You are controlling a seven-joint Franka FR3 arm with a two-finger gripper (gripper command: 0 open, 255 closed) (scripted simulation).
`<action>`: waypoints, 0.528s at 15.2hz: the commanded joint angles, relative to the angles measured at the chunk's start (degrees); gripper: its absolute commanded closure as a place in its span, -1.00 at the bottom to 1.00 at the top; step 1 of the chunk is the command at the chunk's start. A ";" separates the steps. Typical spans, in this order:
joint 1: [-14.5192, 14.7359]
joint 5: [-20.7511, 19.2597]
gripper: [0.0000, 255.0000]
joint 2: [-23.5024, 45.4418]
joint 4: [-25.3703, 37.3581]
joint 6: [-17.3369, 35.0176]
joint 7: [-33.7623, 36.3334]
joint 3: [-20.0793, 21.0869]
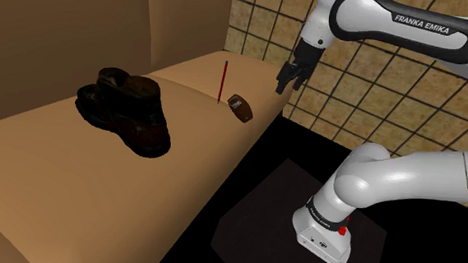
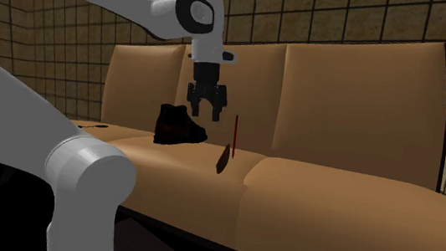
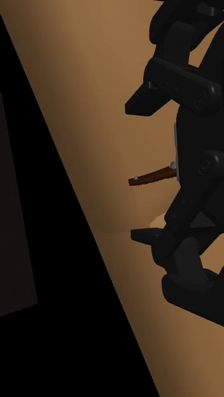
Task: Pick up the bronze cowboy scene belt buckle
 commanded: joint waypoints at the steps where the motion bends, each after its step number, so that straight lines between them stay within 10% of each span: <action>1: 0.00 0.00 -1.00 0.00 0.00 0.00 0.00 0.00; 8: 2.82 0.98 -1.00 11.82 -1.82 14.52 -8.11 -3.90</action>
